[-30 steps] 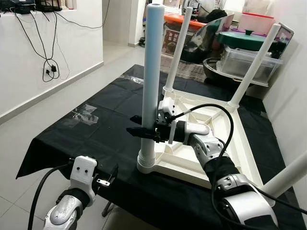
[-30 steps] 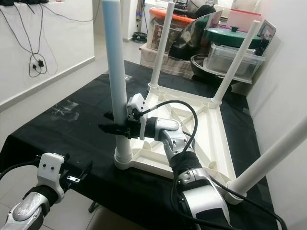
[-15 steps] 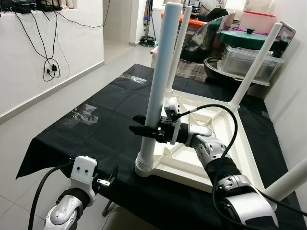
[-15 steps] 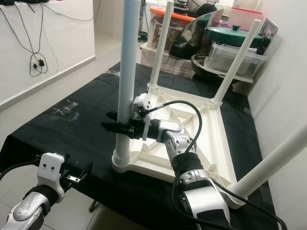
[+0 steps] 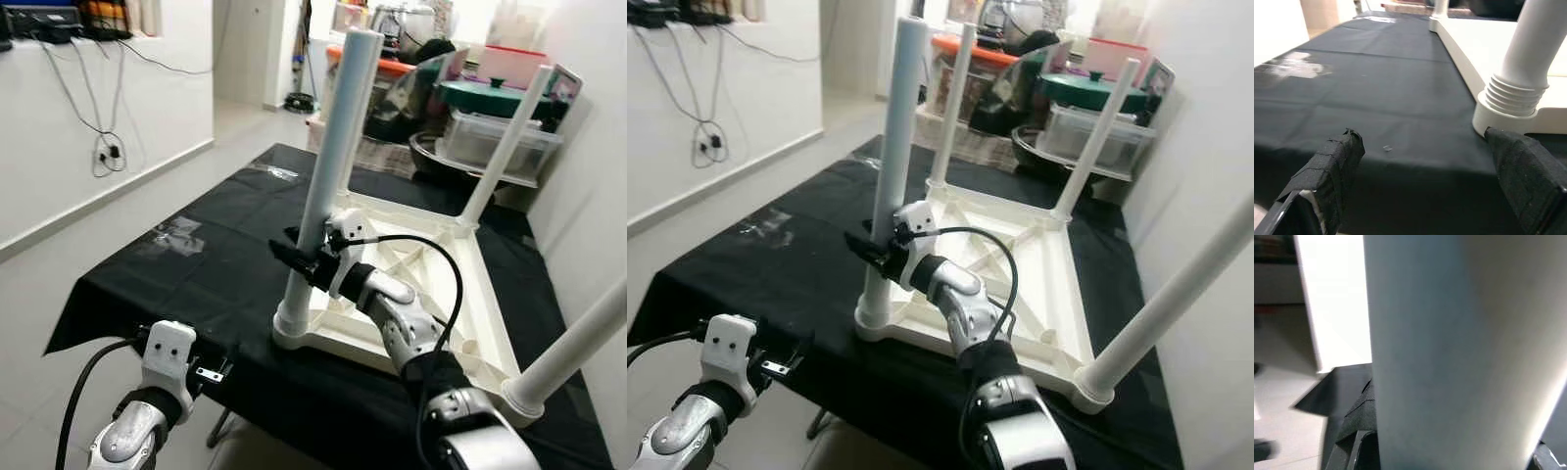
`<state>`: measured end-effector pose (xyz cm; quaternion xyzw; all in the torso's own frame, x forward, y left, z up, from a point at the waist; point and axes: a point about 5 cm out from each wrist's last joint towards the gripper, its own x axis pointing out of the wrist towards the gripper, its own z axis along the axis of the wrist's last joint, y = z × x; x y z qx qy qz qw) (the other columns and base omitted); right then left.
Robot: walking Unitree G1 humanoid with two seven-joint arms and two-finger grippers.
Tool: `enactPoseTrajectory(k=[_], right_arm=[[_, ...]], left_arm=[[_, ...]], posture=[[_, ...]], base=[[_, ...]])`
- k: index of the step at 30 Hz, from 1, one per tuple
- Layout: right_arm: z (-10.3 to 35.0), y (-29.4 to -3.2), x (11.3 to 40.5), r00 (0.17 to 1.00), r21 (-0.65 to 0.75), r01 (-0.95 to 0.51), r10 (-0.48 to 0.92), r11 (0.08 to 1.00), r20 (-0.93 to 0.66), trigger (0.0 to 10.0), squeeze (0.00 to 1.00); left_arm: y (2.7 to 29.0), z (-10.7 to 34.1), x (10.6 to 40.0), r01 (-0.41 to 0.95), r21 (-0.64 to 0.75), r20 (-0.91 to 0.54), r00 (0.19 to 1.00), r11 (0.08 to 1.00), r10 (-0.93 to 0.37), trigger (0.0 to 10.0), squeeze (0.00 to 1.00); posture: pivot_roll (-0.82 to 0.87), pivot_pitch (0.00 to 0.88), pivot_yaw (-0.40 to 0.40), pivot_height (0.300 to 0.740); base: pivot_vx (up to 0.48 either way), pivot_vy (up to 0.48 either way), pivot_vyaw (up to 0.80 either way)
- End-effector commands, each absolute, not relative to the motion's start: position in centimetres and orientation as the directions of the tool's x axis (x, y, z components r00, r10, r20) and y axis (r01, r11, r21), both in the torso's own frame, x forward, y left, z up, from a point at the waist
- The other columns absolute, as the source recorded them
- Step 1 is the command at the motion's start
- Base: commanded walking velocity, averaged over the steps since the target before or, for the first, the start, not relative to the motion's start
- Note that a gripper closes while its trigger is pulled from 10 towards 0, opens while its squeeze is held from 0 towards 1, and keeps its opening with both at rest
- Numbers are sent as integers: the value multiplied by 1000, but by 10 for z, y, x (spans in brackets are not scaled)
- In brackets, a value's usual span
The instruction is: Building children table
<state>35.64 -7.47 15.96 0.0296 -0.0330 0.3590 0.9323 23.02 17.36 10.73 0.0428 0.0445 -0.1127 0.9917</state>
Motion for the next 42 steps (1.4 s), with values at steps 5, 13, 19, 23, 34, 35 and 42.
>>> enactPoseTrajectory(k=[5, 13, 19, 23, 34, 35, 42], right_arm=[[123, -118, 352, 957, -83, -282, 275, 956, -87, 0, 0], [121, -145, 350, 994, -163, 52, -67, 985, -89, 0, 0], [108, -141, 346, 973, -159, 98, -128, 982, -193, 0, 0], [115, -130, 351, 977, -4, 44, -44, 999, -211, 0, 0], [176, -139, 377, 1000, 187, 26, -26, 982, -2, 0, 0], [204, -137, 382, 996, 271, -47, 23, 961, 90, 0, 0], [244, -131, 383, 959, 355, -215, 129, 910, 251, 0, 0]], left_arm=[[175, 106, 231, 228, 85, -103, 970, 970, -219, 10000, 0], [177, 107, 232, 226, 90, -103, 971, 970, -217, 10000, 0], [179, 107, 233, 224, 92, -104, 971, 970, -214, 10000, 0], [178, 107, 234, 224, 92, -104, 971, 970, -215, 10000, 0], [177, 107, 236, 222, 94, -97, 972, 970, -213, 10000, 0], [177, 108, 236, 221, 94, -93, 973, 971, -212, 10000, 0], [177, 109, 237, 216, 91, -84, 974, 972, -209, 10000, 0]], posture=[[115, 0, -141, 740], [113, 0, -133, 740], [112, 0, -131, 740], [109, 0, -130, 740], [109, 0, -129, 740], [105, 0, -126, 740], [105, 0, -121, 740]], base=[[0, 0, 0], [0, 0, 0], [0, 0, 0], [0, 0, 0], [0, 0, 0], [0, 0, 0], [0, 0, 0]])
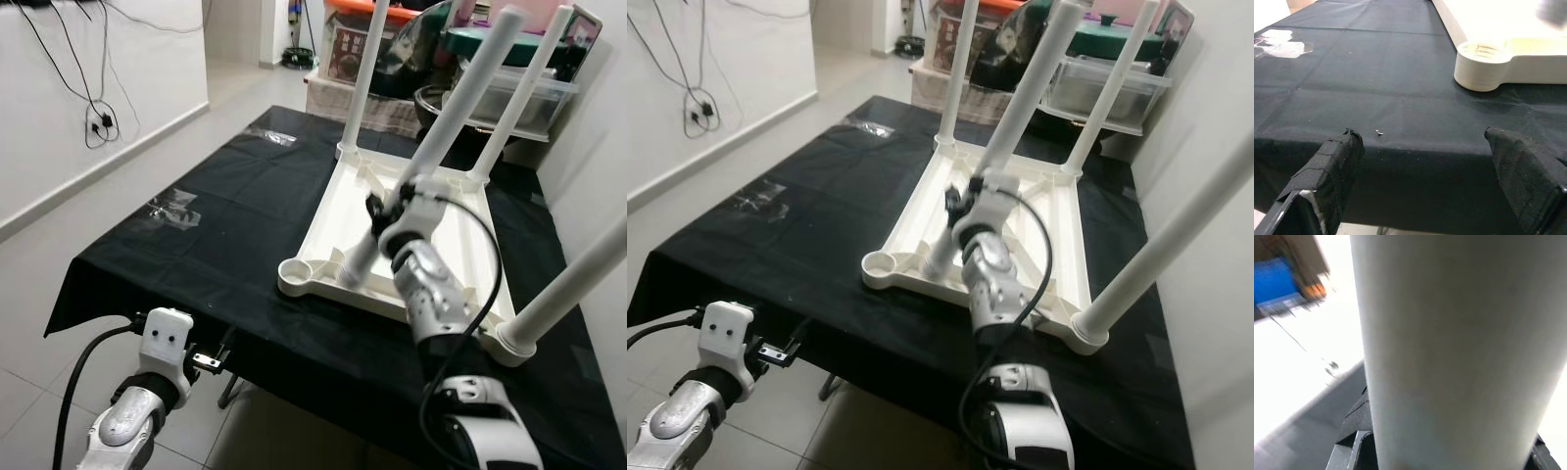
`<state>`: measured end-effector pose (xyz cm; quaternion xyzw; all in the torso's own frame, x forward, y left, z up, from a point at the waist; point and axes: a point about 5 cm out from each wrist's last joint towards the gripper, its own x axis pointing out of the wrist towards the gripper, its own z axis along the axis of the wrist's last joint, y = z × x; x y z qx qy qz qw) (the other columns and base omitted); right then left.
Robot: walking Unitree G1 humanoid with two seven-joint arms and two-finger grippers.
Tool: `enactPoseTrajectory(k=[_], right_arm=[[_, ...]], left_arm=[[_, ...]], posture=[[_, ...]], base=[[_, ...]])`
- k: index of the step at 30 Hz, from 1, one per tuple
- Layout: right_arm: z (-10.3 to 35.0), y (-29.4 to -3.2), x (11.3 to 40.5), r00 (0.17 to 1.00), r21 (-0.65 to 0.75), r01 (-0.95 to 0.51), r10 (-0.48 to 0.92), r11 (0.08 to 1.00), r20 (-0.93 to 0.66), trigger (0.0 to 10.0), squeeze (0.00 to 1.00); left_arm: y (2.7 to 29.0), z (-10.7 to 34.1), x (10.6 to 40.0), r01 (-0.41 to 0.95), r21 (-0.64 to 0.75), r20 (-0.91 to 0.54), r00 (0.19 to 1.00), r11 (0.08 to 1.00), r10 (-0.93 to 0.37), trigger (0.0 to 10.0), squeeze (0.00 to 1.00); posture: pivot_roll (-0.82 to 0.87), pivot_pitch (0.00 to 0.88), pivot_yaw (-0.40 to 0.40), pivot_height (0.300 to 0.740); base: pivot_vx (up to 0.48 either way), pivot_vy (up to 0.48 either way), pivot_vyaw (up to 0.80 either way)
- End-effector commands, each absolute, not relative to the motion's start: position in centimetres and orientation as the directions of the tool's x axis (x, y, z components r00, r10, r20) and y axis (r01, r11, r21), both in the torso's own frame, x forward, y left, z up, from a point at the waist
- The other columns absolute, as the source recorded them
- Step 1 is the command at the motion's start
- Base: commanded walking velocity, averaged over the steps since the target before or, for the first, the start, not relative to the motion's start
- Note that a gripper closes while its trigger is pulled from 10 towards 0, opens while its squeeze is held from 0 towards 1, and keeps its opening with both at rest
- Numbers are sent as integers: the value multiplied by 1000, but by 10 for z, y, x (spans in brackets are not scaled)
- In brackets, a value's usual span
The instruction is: Building children table
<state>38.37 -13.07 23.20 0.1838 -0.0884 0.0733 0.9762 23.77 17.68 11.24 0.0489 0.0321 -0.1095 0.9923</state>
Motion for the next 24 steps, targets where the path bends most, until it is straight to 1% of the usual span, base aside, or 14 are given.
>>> enactPoseTrajectory(k=[1, 4, 5, 7, 11, 12, 13, 16, 18, 19, 20, 22, 23, 24], right_arm=[[256, -128, 380, 934, 364, -293, 184, 884, 305, 0, 0], [281, -116, 370, 819, 334, -532, 373, 778, 436, 0, 0], [281, -116, 370, 819, 334, -532, 373, 778, 436, 0, 0], [289, -106, 361, 732, 291, -649, 473, 703, 491, 0, 0], [289, -105, 360, 721, 288, -663, 485, 691, 495, 0, 0], [287, -99, 357, 707, 286, -680, 502, 675, 497, 0, 0], [282, -85, 349, 665, 273, -727, 548, 630, 507, 0, 0], [280, -80, 346, 649, 265, -743, 564, 614, 511, 0, 0], [276, -66, 338, 593, 245, -794, 618, 556, 516, 0, 0], [274, -52, 328, 512, 209, -852, 683, 479, 521, 0, 0], [274, -52, 328, 512, 209, -852, 683, 479, 521, 0, 0], [273, -44, 322, 455, 184, -886, 723, 425, 520, 0, 0], [273, -44, 322, 455, 184, -886, 723, 425, 520, 0, 0], [273, -37, 315, 385, 152, -920, 766, 360, 515, 0, 0]], left_arm=[[177, 110, 238, 218, 91, -81, 974, 972, -211, 10000, 0], [178, 113, 239, 230, 89, -75, 972, 969, -224, 10000, 0], [178, 113, 239, 230, 89, -75, 972, 969, -224, 10000, 0], [177, 115, 240, 252, 86, -72, 967, 964, -246, 10000, 0], [177, 115, 240, 255, 85, -71, 966, 963, -250, 10000, 0], [177, 117, 241, 265, 79, -64, 963, 961, -261, 10000, 0], [175, 122, 242, 296, 46, -48, 955, 954, -294, 10000, 0], [175, 124, 241, 309, 33, -42, 950, 950, -308, 10000, 0], [167, 126, 239, 381, -6, -32, 924, 924, -381, 10000, 0], [161, 130, 238, 445, -20, -24, 895, 896, -445, 10000, 0], [161, 130, 238, 445, -20, -24, 895, 896, -445, 10000, 0], [158, 132, 239, 475, -22, -18, 880, 880, -475, 10000, 0], [158, 132, 239, 475, -22, -18, 880, 880, -475, 10000, 0], [158, 136, 242, 506, -15, -12, 863, 863, -506, 10000, 0]], posture=[[103, 0, -117, 740], [101, 0, -112, 740], [101, 0, -112, 740], [99, 0, -109, 740], [99, 0, -109, 740], [105, 0, -109, 740], [106, 0, -107, 740], [106, 0, -107, 740], [103, 0, -101, 740], [100, 0, -95, 740], [100, 0, -95, 740], [102, 0, -93, 740], [102, 0, -93, 740], [101, 0, -90, 740]], base=[[0, 0, 0], [0, 0, 0], [0, 0, 0], [0, 0, 0], [0, 0, 0], [0, 0, 0], [0, 0, 0], [0, 0, 0], [0, 0, 0], [0, 0, 0], [0, 0, 0], [0, 0, 0], [0, 0, 0], [0, 0, 0]])
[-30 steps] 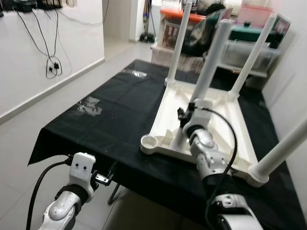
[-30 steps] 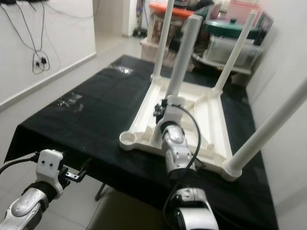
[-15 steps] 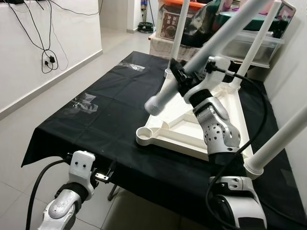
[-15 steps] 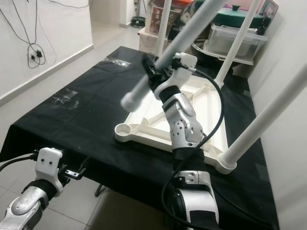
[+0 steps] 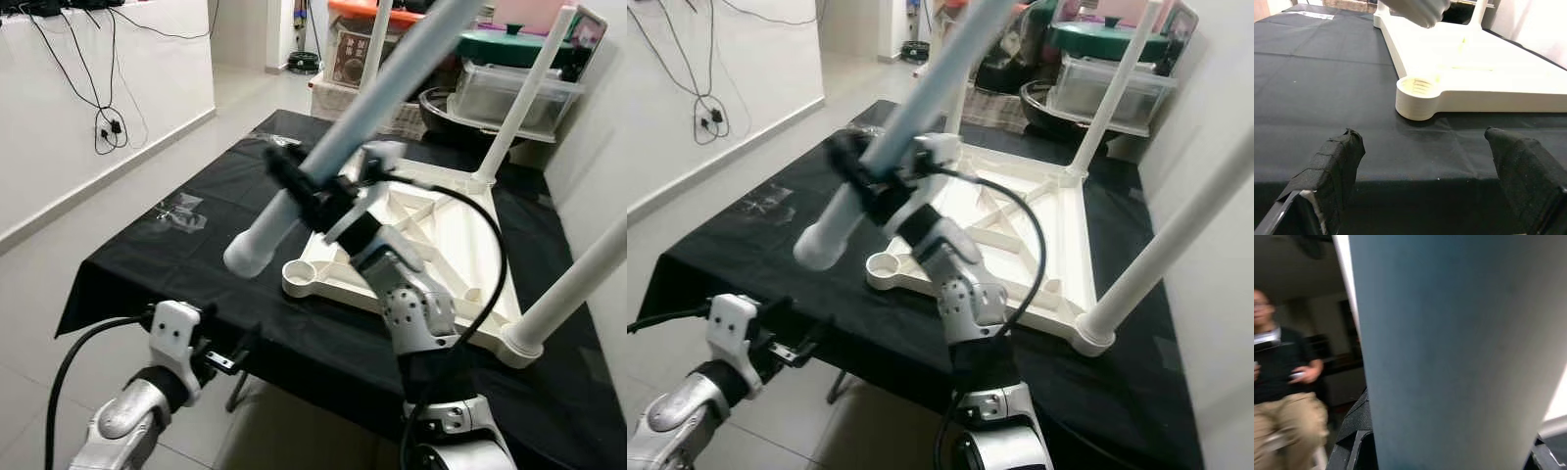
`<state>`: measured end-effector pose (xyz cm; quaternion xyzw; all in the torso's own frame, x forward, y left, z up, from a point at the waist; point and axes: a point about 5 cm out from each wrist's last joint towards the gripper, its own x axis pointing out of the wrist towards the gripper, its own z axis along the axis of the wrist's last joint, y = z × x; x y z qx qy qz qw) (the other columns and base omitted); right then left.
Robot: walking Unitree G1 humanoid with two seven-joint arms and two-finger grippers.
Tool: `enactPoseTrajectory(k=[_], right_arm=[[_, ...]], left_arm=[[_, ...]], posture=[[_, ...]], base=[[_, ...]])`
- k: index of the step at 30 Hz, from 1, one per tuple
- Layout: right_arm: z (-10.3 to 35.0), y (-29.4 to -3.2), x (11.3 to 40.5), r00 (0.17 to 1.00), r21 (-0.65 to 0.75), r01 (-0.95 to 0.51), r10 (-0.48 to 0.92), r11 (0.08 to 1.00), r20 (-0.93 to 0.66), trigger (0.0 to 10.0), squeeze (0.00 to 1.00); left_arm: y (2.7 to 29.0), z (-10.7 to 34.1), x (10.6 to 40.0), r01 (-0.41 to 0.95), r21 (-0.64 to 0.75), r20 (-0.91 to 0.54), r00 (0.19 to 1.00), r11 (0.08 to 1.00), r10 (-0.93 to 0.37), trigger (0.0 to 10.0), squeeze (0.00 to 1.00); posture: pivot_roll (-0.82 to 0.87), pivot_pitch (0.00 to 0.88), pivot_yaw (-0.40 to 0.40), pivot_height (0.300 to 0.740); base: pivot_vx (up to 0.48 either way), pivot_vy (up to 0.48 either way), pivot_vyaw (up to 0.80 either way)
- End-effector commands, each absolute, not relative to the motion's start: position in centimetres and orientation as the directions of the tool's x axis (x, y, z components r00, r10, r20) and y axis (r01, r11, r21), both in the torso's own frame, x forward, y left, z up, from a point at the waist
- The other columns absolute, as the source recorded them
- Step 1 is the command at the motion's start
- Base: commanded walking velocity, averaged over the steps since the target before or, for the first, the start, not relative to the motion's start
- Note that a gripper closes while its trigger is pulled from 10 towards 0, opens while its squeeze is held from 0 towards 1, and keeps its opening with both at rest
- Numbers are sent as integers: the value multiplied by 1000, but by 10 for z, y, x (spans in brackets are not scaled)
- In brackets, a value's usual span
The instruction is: Building children table
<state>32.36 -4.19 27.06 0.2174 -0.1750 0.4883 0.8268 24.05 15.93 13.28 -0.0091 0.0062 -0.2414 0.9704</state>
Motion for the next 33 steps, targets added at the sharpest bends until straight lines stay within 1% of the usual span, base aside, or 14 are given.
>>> enactPoseTrajectory(k=[1, 3, 4, 6, 10, 12, 18, 24, 27, 28, 29, 30, 31, 33], right_arm=[[273, -37, 315, 385, 152, -920, 766, 360, 515, 0, 0], [273, -28, 307, 311, 120, -949, 802, 292, 510, 0, 0], [273, -28, 307, 311, 120, -949, 802, 292, 510, 0, 0], [271, -20, 299, 254, 88, -966, 831, 243, 495, 0, 0], [270, -18, 297, 241, 77, -969, 838, 233, 489, 0, 0], [264, -12, 291, 190, 39, -980, 869, 194, 457, 0, 0], [257, -8, 289, 152, -2, -986, 898, 168, 413, 0, 0], [251, -7, 293, 172, -40, -979, 915, 200, 366, 0, 0], [251, -7, 295, 176, -40, -978, 915, 204, 364, 0, 0], [253, -9, 300, 197, -40, -973, 911, 227, 363, 0, 0], [253, -9, 300, 197, -40, -973, 911, 227, 363, 0, 0], [256, -13, 309, 241, -30, -962, 898, 271, 368, 0, 0], [259, -17, 314, 263, -22, -956, 889, 292, 374, 0, 0], [262, -21, 320, 284, -13, -950, 880, 312, 381, 0, 0]], left_arm=[[158, 136, 242, 506, -15, -12, 863, 863, -506, 10000, 0], [158, 139, 248, 534, 1, -11, 845, 845, -534, 10000, 0], [158, 139, 248, 534, 1, -11, 845, 845, -534, 10000, 0], [158, 142, 253, 561, 11, -11, 827, 827, -561, 10000, 0], [158, 143, 254, 568, 13, -10, 823, 823, -568, 10000, 0], [157, 152, 257, 612, 18, -1, 791, 791, -612, 10000, 0], [154, 157, 257, 655, 37, -9, 755, 754, -656, 10000, 0], [147, 161, 251, 699, 70, -28, 715, 712, -699, 10000, 0], [147, 162, 250, 703, 77, -35, 711, 707, -703, 10000, 0], [147, 160, 249, 704, 81, -44, 710, 706, -703, 10000, 0], [147, 160, 249, 704, 81, -44, 710, 706, -703, 10000, 0], [146, 157, 247, 702, 85, -58, 712, 707, -700, 10000, 0], [146, 155, 246, 700, 85, -63, 714, 709, -697, 10000, 0], [146, 153, 244, 695, 82, -66, 719, 714, -692, 10000, 0]], posture=[[101, 0, -90, 740], [102, 0, -90, 740], [102, 0, -90, 740], [95, 0, -83, 740], [95, 0, -83, 740], [94, 0, -78, 740], [93, 0, -77, 740], [97, 0, -76, 740], [97, 0, -76, 740], [96, 0, -77, 740], [96, 0, -77, 740], [96, 0, -77, 740], [97, 0, -80, 740], [97, 0, -80, 740]], base=[[0, 0, 0], [0, 0, 0], [0, 0, 0], [0, 0, 0], [0, 0, 0], [0, 0, 0], [0, 0, 0], [0, 0, 0], [0, 0, 0], [0, 0, 0], [0, 0, 0], [0, 0, 0], [0, 0, 0], [0, 0, 0]])
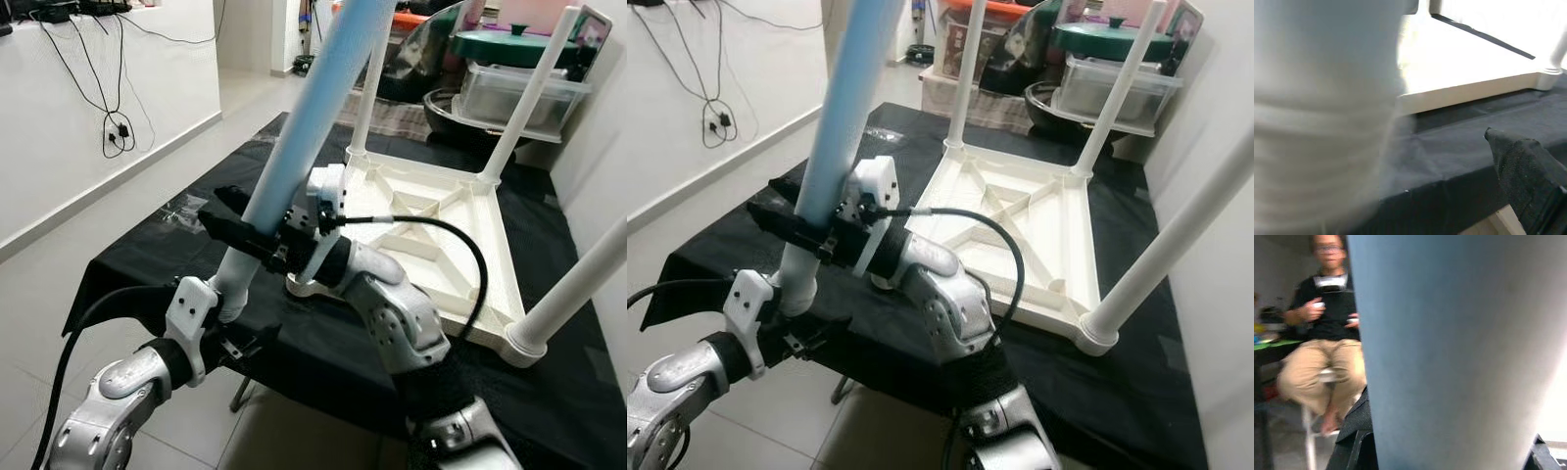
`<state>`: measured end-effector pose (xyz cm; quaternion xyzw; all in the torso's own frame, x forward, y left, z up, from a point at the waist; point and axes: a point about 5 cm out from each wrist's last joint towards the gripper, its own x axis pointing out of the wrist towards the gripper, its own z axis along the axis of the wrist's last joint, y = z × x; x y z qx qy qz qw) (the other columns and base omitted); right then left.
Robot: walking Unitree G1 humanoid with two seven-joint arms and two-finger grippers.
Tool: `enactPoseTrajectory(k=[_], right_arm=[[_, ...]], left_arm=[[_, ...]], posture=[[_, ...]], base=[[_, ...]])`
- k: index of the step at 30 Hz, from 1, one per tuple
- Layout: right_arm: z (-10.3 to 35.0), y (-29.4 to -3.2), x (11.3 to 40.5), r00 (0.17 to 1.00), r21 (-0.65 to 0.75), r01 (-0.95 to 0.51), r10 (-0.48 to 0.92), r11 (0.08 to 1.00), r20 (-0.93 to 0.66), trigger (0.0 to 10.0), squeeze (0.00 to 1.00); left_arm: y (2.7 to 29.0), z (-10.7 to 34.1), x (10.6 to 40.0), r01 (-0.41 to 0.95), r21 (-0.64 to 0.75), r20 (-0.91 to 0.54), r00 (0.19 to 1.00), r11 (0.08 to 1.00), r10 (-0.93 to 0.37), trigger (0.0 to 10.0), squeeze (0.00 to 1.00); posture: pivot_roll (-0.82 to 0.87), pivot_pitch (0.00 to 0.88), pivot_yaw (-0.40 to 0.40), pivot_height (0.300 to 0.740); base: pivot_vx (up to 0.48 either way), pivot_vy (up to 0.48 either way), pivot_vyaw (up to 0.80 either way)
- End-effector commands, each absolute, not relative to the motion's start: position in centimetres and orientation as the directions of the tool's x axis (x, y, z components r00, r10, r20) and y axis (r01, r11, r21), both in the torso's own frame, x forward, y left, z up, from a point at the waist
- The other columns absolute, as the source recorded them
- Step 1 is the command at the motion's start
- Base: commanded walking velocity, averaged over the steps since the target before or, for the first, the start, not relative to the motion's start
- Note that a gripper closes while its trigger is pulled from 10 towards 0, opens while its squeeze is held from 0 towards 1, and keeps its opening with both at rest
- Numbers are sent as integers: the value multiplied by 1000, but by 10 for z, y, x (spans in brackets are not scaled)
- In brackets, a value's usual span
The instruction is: Building children table
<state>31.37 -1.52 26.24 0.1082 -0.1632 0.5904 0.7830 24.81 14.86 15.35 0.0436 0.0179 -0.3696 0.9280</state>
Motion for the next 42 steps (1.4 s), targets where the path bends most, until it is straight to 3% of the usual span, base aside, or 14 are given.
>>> enactPoseTrajectory(k=[1, 7, 13, 17, 26, 42], right_arm=[[262, -21, 320, 284, -13, -950, 880, 312, 381, 0, 0], [264, -31, 322, 265, -25, -955, 888, 295, 377, 0, 0], [261, -38, 317, 175, -64, -976, 925, 208, 336, 0, 0], [261, -39, 317, 161, -68, -979, 930, 193, 330, 0, 0], [250, -39, 296, -15, -68, -998, 965, 3, 263, 0, 0], [241, -30, 285, -95, -40, -995, 967, -87, 237, 0, 0]], left_arm=[[146, 153, 244, 695, 82, -66, 719, 714, -692, 10000, 0], [149, 152, 242, 683, 79, -74, 731, 726, -679, 10000, 0], [155, 152, 243, 670, 94, -91, 743, 737, -663, 10000, 0], [156, 151, 242, 667, 95, -93, 745, 739, -660, 10000, 0], [161, 152, 246, 664, 111, -102, 748, 740, -656, 10000, 0], [151, 160, 252, 715, 161, -94, 697, 680, -710, 10000, 0]], posture=[[97, 0, -80, 740], [100, 0, -84, 740], [96, 0, -78, 740], [96, 0, -78, 740], [93, 0, -76, 740], [92, 0, -79, 740]], base=[[0, 0, 0], [0, 0, 0], [0, 0, 0], [0, 0, 0], [0, 0, 0], [0, 0, 0]])
